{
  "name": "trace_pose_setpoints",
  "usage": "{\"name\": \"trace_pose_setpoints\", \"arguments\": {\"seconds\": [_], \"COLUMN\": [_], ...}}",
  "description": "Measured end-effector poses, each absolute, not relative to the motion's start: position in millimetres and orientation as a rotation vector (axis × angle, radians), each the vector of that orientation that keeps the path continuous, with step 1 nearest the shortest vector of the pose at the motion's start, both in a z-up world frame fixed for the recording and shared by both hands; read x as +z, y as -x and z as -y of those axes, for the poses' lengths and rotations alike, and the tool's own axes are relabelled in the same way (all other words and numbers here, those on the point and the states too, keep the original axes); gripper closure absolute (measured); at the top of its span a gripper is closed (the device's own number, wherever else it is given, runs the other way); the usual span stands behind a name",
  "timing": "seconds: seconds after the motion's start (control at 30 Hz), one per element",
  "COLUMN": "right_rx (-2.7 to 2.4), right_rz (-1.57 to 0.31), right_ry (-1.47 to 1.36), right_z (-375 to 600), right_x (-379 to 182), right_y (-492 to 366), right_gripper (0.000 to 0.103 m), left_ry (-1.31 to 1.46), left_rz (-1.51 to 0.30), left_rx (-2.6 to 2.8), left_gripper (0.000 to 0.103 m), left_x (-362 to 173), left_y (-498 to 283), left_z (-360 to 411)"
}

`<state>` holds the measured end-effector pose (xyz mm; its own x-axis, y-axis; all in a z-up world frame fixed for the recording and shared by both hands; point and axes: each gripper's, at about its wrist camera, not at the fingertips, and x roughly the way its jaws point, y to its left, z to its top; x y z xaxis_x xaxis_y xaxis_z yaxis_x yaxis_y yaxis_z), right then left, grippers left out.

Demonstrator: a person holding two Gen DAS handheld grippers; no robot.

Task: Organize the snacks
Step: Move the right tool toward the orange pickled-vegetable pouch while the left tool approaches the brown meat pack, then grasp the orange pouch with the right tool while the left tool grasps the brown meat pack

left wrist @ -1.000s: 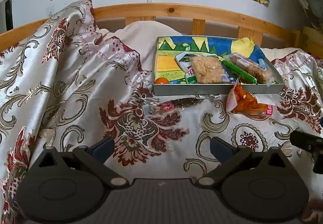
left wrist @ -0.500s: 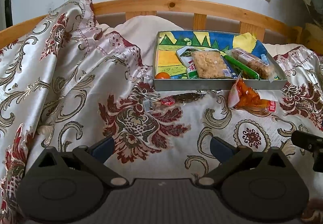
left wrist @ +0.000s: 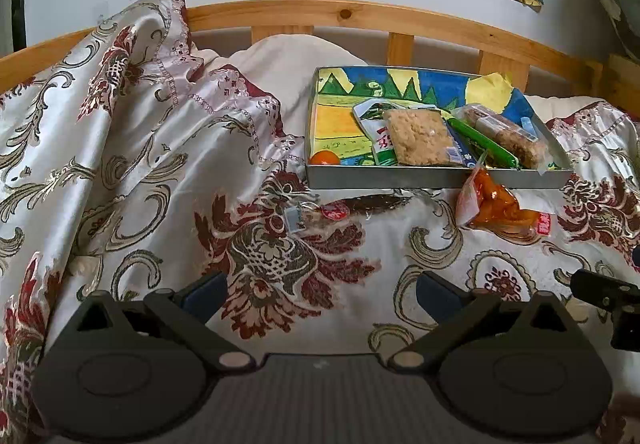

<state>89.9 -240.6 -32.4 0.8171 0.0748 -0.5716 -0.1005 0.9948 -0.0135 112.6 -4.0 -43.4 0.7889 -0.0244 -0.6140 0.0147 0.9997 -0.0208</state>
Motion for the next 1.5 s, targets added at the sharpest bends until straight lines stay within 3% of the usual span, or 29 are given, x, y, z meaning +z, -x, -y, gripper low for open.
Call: {"name": "trace_pose_setpoints", "arguments": {"seconds": [0.73, 1.5], "right_rx": [0.086, 0.238], "right_rz": [-0.565, -0.649], "right_ry": [0.050, 0.206], "right_z": [237.5, 230.0], "right_x": [-34.3, -57.7], "right_y": [-123.7, -214.9], "right_gripper": [0.001, 0.001], "left_ry": [0.027, -0.346], "left_rz": [-0.673, -0.670], "left_rx": [-0.015, -0.456], "left_gripper": [0.000, 0.000], "left_x": [-52.8, -79.9], "left_y": [-155.6, -255.3], "left_z": [-7.9, 19.2]}}
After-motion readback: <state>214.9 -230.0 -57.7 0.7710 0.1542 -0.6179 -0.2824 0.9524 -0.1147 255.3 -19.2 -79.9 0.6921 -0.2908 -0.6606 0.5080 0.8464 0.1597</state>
